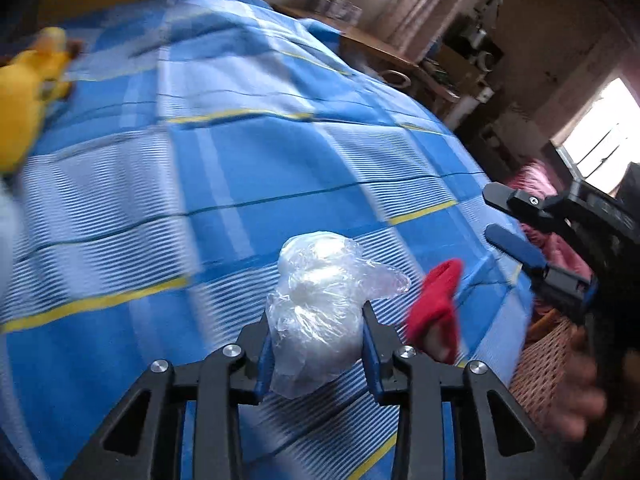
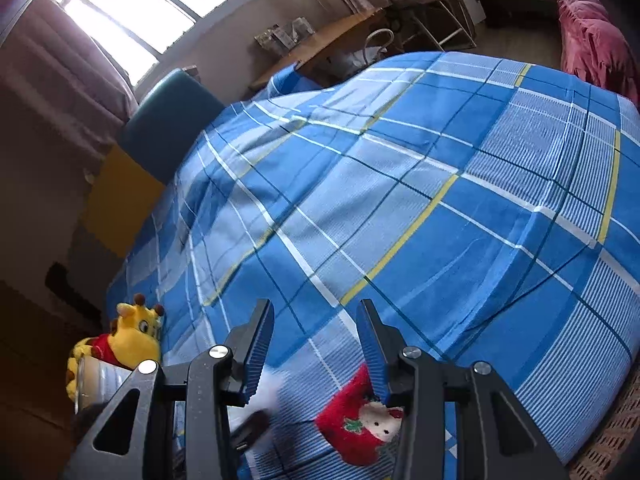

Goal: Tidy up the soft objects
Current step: 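Grasp the clear plastic bag with the left gripper while the right gripper returns to the sock, then lift the plastic bag with the left gripper while the right gripper grasps the red sock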

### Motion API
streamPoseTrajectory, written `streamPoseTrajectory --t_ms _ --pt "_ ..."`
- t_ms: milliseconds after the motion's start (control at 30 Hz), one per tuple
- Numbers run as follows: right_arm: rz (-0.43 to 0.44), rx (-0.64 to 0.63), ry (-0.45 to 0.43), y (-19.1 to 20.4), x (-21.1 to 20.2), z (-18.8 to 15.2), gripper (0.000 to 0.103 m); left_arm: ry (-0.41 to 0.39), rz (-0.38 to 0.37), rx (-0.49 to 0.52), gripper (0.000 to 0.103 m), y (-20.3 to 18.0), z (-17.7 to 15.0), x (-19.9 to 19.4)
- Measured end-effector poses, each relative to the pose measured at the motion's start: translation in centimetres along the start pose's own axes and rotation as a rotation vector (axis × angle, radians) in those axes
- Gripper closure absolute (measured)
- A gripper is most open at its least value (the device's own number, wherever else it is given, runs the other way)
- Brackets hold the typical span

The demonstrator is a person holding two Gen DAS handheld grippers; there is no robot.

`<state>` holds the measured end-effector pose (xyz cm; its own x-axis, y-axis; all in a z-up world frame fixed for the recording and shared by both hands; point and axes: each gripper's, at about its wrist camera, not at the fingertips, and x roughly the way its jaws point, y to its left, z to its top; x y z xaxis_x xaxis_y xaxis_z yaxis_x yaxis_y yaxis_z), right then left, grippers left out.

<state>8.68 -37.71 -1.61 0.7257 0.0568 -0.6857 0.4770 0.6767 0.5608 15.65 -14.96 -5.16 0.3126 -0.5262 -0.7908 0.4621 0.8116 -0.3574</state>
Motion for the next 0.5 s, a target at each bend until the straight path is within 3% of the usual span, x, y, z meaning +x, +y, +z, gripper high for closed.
streamPoseTrajectory --t_ms 233,367,400,500 --pt "-0.105 -0.029 0.128 0.3 2.5 -0.9 0.058 -0.066 0.188 0.080 0.066 3.1 -5.6 -5.8" --pt "-0.195 -0.056 0.196 0.5 3.8 -1.9 0.052 -0.069 0.254 0.068 0.066 5.0 -8.6 -7.0" --pt "-0.216 -0.059 0.199 0.5 3.8 -2.0 0.048 -0.066 0.258 0.054 0.066 5.5 -9.0 -7.0" --pt "-0.262 -0.050 0.199 0.2 3.8 -2.3 0.046 -0.073 0.251 0.028 0.066 6.6 -9.9 -7.3"
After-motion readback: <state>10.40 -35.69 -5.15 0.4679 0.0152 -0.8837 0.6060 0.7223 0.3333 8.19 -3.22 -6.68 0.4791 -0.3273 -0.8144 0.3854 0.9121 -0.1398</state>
